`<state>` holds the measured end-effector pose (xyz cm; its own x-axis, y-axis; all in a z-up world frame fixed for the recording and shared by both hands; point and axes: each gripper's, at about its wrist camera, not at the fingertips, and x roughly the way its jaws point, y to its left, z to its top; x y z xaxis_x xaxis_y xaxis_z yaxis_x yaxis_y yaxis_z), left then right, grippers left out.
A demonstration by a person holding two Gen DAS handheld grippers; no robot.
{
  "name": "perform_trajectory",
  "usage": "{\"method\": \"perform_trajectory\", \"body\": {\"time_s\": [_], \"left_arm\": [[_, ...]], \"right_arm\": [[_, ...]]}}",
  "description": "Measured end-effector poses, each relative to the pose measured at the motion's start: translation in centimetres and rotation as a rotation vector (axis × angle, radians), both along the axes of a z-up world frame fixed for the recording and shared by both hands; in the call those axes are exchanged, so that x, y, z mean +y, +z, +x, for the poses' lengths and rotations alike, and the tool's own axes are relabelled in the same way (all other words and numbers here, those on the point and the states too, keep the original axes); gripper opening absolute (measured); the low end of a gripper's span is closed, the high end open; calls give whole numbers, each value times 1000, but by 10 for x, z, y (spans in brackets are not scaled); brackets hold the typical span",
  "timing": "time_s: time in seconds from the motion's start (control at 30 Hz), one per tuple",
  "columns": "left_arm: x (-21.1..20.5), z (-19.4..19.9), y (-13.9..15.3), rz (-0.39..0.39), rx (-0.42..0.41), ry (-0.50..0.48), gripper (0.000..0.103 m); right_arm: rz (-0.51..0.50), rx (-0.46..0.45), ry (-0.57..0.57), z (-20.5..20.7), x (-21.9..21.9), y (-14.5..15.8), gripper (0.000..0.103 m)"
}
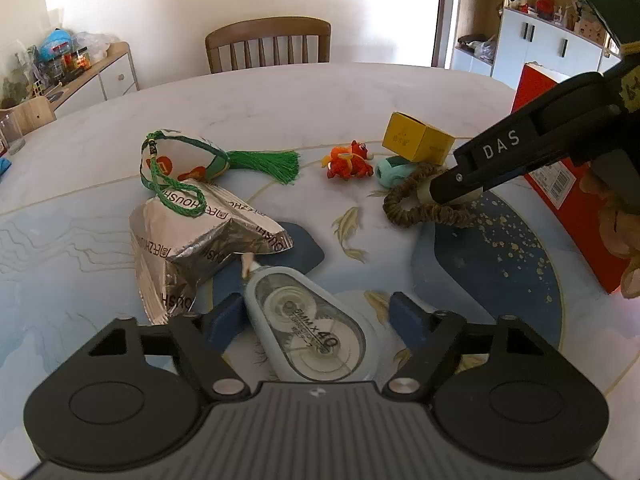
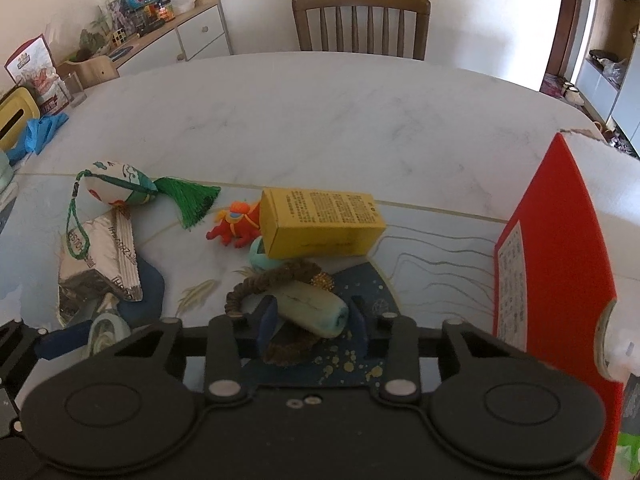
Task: Organize objects
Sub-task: 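Grasp the white tape dispenser with the left tool while the right tool grasps the small teal item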
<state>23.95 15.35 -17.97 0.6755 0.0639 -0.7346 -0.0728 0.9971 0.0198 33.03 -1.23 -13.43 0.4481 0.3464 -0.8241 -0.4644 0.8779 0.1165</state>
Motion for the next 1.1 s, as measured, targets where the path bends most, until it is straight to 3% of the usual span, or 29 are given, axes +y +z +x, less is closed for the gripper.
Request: {"method": "perform_trajectory", "body": {"time_s": [0.1,0.33,0.43,0.8,1.1], "left_arm": [[1,0,2,0,-2,10,61],[0,1,4,4,3,16,56],[-1,1,5,11,6,12,45],[-6,-7,11,6,13,1,43],[-18,-20,34,-22,11,-22,41]], "right_arm": [[16,-2,-9,-4,-3,2,29],[39,-23,-17,-16,-7,11,16],[56,-32,-27,-22,-11,18,14],[118,-63,-57,-46,-28,40,14],[167,-82,-77,-65,-51,63,14]]}}
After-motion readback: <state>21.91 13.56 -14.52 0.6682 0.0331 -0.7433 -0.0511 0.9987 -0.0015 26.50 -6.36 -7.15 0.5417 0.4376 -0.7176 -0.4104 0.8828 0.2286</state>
